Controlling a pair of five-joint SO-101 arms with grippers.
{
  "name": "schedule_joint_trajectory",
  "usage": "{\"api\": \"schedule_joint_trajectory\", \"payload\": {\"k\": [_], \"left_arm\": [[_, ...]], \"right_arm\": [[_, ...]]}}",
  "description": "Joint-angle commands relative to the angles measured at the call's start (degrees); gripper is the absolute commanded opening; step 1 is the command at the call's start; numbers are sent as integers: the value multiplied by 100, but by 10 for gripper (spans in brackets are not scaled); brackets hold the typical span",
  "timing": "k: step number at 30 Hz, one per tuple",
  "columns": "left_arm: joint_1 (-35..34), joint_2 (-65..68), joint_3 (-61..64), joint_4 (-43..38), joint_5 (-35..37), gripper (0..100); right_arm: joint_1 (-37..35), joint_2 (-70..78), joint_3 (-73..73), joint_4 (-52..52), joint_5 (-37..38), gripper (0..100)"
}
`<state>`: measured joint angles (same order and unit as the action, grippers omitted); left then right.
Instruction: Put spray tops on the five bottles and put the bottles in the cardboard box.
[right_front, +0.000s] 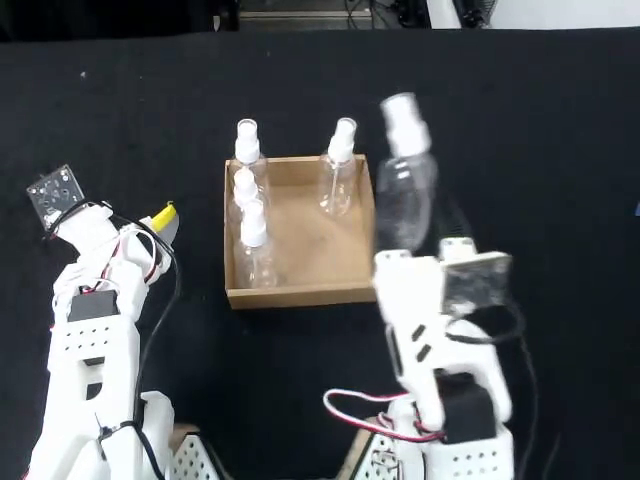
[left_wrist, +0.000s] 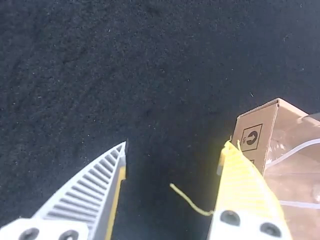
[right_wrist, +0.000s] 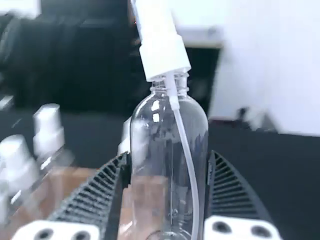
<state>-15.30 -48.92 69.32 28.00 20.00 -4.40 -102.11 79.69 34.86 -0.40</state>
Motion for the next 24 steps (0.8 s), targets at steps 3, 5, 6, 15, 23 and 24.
{"api": "schedule_joint_trajectory", "payload": {"k": [3, 5, 6, 15, 23, 24], "left_arm": [[-48, -114, -84, -97, 9, 282], [-48, -114, -84, -97, 9, 282], [-48, -114, -84, -97, 9, 282], [-48, -114, -75, -97, 9, 282], [-48, -114, -75, -97, 9, 282], [-48, -114, -75, -97, 9, 282]], "right_arm": [[1442, 1103, -1138, -220, 70, 166], [1943, 1657, -1305, -554, 70, 166], [2171, 1956, -1349, -738, 70, 166], [3754, 5358, -1182, -3587, 554, 166], [4211, 7925, -1112, -6154, 501, 166], [4237, 8163, -1103, -6444, 501, 166]]}}
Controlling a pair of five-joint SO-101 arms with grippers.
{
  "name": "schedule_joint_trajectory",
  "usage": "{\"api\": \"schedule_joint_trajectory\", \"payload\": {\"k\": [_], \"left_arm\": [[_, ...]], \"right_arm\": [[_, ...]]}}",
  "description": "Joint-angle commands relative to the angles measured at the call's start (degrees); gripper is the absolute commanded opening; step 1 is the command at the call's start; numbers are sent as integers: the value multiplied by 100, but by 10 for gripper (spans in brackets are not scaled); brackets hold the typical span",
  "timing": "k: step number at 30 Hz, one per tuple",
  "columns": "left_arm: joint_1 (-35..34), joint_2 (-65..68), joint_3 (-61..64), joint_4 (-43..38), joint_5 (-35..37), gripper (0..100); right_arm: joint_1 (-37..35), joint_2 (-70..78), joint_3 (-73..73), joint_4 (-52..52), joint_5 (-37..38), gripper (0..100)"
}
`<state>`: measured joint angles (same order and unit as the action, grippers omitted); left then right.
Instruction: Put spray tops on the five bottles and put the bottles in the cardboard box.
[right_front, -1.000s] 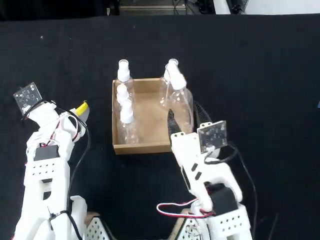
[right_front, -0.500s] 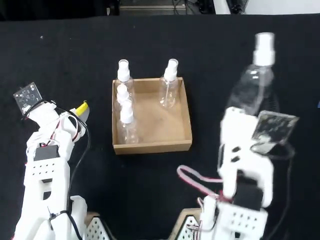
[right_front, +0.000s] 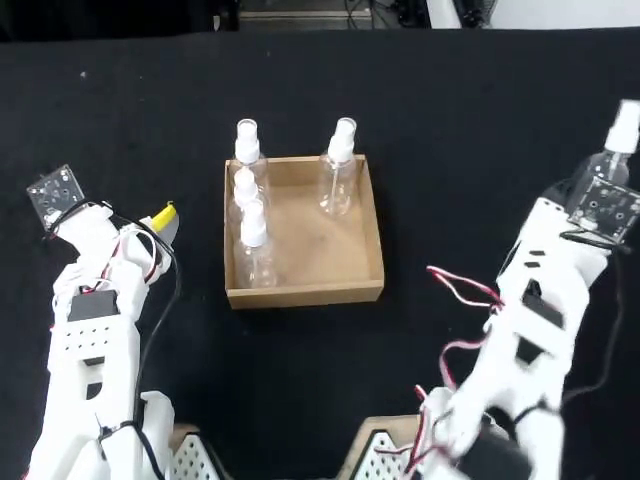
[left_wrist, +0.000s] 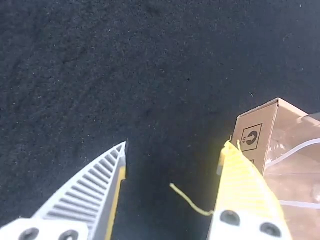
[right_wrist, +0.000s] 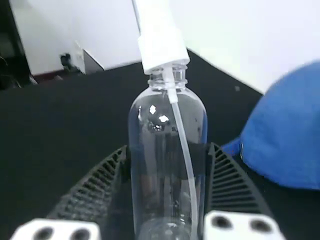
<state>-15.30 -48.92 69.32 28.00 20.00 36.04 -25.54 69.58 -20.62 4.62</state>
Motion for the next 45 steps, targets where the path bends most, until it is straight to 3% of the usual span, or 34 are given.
{"api": "schedule_joint_trajectory", "payload": {"k": [1, 7, 13, 27, 39, 45], "left_arm": [[-48, -114, -75, -97, 9, 282], [-48, -114, -75, -97, 9, 282], [-48, -114, -66, -97, 9, 282], [-48, -167, 13, -105, 18, 282], [-48, -149, -22, -105, 18, 282], [-48, -158, -31, -105, 18, 282]], "right_arm": [[193, 725, -92, -1152, 0, 166], [255, 1763, -84, -2479, -44, 166], [387, 2888, -277, -3807, -598, 166], [404, 5253, -927, -5925, -554, 166], [360, 5895, -760, -6295, -545, 174], [-9, 5411, -198, -6295, -237, 310]]}}
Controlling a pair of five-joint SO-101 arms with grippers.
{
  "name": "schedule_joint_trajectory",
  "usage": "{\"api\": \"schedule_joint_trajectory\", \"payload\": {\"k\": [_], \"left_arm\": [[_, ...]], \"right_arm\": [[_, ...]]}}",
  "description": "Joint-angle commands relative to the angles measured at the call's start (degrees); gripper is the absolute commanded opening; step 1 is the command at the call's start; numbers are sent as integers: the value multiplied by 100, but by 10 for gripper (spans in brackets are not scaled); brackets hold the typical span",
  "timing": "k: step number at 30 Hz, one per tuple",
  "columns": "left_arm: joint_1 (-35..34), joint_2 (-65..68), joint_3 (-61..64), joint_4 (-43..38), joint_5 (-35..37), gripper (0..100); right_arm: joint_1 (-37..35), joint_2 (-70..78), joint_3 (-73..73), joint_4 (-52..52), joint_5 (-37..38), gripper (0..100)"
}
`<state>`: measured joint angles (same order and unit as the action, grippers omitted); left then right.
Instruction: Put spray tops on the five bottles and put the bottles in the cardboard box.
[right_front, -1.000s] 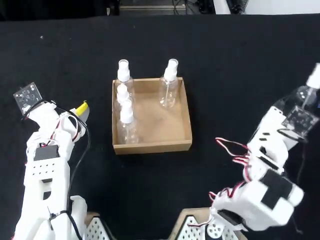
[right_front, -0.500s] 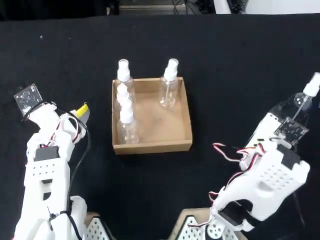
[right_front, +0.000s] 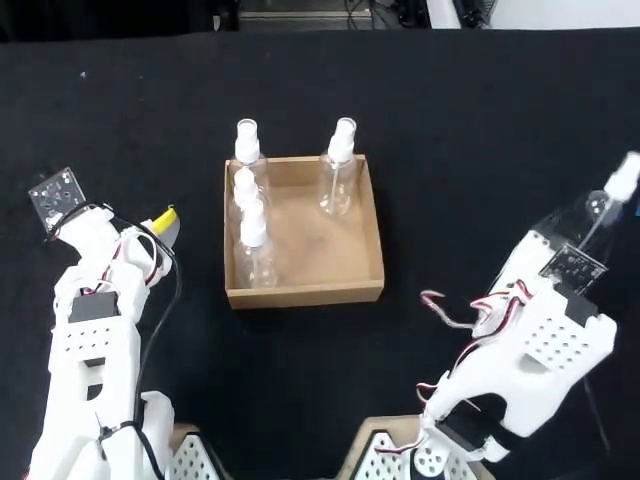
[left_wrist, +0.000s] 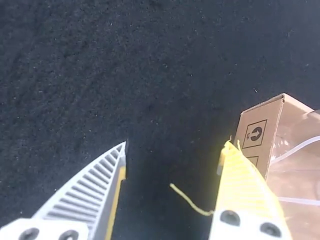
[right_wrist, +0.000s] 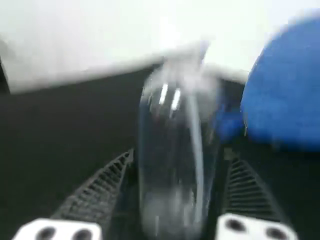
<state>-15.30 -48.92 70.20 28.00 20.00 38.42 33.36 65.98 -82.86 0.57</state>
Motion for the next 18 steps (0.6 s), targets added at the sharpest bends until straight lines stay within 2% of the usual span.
{"api": "schedule_joint_trajectory", "payload": {"k": [1, 18], "left_arm": [[-48, -158, -119, -105, 18, 282], [-48, -167, -119, -105, 9, 282]], "right_arm": [[-290, -593, 259, -70, 185, 322], [-35, -1842, 629, 26, 193, 329]]}}
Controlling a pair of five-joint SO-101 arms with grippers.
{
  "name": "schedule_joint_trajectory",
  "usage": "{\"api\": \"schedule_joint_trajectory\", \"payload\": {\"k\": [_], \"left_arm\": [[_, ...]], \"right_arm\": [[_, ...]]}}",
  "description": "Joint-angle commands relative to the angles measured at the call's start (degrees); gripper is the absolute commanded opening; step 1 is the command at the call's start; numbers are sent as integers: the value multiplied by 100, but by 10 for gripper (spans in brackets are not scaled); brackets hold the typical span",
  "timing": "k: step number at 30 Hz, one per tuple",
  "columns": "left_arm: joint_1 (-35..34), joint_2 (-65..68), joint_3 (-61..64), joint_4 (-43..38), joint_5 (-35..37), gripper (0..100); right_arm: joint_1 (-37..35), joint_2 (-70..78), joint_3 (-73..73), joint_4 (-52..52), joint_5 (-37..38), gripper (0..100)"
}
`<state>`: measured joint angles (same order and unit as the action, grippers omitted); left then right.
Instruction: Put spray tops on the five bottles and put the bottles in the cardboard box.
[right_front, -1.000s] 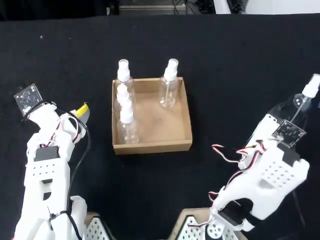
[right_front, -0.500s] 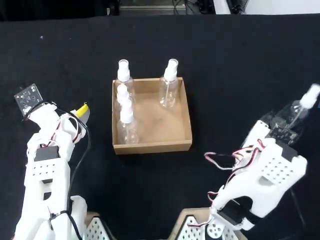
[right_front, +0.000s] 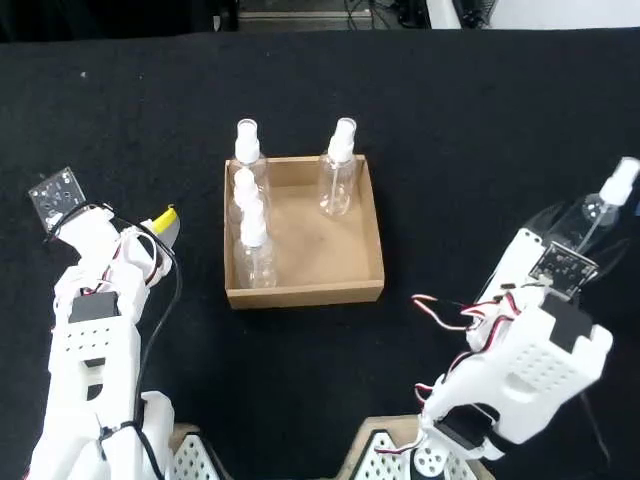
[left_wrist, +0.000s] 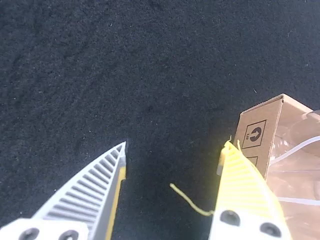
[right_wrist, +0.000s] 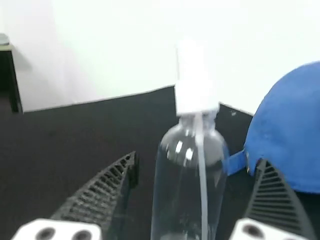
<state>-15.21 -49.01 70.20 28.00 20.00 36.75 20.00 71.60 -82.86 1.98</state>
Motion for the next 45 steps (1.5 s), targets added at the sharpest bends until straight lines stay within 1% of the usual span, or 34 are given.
{"api": "schedule_joint_trajectory", "payload": {"k": [1, 3, 7, 15, 19, 27, 31, 36, 37, 42, 45], "left_arm": [[-57, -158, -119, -105, 9, 282], [-57, -158, -127, -105, 9, 282], [-57, -158, -119, -105, 9, 282], [-57, -158, -110, -105, 9, 282], [-57, -158, -119, -105, 9, 282], [-57, -158, -101, -105, 0, 282], [-57, -158, -101, -105, 0, 282], [-57, -158, -110, -105, 0, 282], [-57, -158, -110, -105, 0, 282], [-57, -158, -110, -105, 0, 282], [-57, -158, -110, -105, 0, 282]], "right_arm": [[132, -611, 84, 88, 62, 329], [123, -857, 110, 299, 62, 329], [123, -1420, 48, 1055, 62, 329], [132, -2316, -532, 3341, 26, 329], [132, -2598, -752, 4079, 26, 329], [132, -2316, -1279, 4554, 70, 326], [132, -2097, -1367, 4589, 70, 320], [141, -2009, -1341, 4580, 70, 188], [141, -2009, -1332, 4598, 70, 185], [193, -2000, -1279, 4580, 70, 226], [193, -2000, -1279, 4598, 70, 227]]}}
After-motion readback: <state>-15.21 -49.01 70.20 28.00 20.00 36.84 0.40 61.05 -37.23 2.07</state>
